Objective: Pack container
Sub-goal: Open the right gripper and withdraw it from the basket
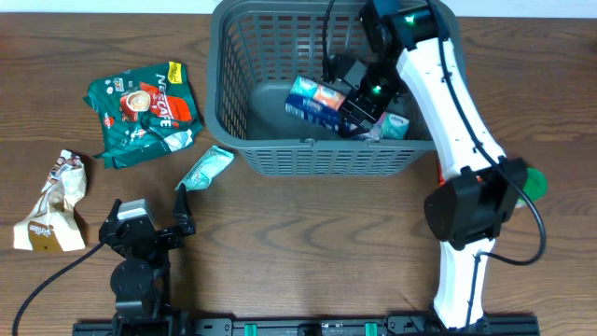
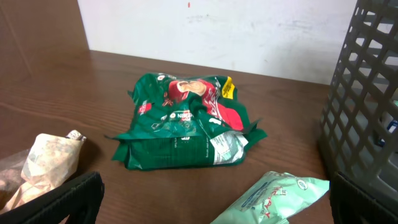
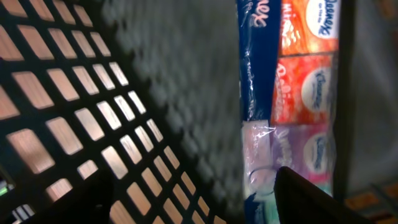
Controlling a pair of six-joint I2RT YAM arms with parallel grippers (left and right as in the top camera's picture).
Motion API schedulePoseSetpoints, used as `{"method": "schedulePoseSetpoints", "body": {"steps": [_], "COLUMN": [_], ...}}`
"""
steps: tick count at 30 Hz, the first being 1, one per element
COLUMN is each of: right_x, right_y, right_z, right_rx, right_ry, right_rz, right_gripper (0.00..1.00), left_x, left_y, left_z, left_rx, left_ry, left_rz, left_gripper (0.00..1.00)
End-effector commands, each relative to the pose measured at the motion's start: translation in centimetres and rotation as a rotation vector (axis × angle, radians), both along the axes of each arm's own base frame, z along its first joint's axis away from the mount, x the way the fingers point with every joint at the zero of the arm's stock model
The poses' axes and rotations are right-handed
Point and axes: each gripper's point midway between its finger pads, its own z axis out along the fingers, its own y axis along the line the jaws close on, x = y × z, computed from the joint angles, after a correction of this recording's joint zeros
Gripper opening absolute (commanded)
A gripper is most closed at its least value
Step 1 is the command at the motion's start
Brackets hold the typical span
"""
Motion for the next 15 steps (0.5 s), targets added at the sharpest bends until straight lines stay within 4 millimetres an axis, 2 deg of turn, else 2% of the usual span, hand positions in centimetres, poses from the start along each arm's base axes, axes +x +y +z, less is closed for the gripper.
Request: {"method": "schedulePoseSetpoints", "body": {"steps": [1, 4, 5, 6, 7, 10, 12, 15], "right_x": [0.3, 2.1, 2.6, 3.1, 3.3, 2.7, 1.5, -0.7], "right_y": [0.4, -1.5, -2.5, -3.9, -5.2, -10.2, -13.2, -17.9], "right_z": [6.1, 10.8, 12.5, 14.6, 16.5, 22.2, 24.8, 26.9], "right_rx": [0.052, 0.018, 0.0, -0.016, -0.027, -0.045, -0.038, -0.03], "right_ry": [-0.164, -0.335, -0.398, -0.472, -0.536, -0.715, -0.787, -0.83], "right_rz": [-0.068, -0.261, -0.346, -0.444, -0.529, -0.795, -0.935, -1.141], "right_gripper": [0.68, 0.76, 0.81, 0.92, 0.99, 0.99, 0.99, 0.99], "left_x": [-0.1, -0.1, -0.1, -0.1, -0.1, -0.1, -0.1, -0.1], "left_y": [0.3, 0.3, 0.3, 0.3, 0.3, 0.3, 0.3, 0.3], "left_z": [-1.6, -1.6, -1.6, -1.6, -1.6, -1.6, -1.6, -1.6], "left_rx": [0.003, 0.003, 0.003, 0.003, 0.003, 0.003, 0.003, 0.003], "left_ry": [0.048, 0.048, 0.048, 0.048, 0.048, 0.048, 0.048, 0.048], "left_rz": [0.017, 0.017, 0.017, 0.017, 0.017, 0.017, 0.017, 0.017], "left_gripper": [0.99, 0.99, 0.99, 0.99, 0.99, 0.99, 0.99, 0.99]}}
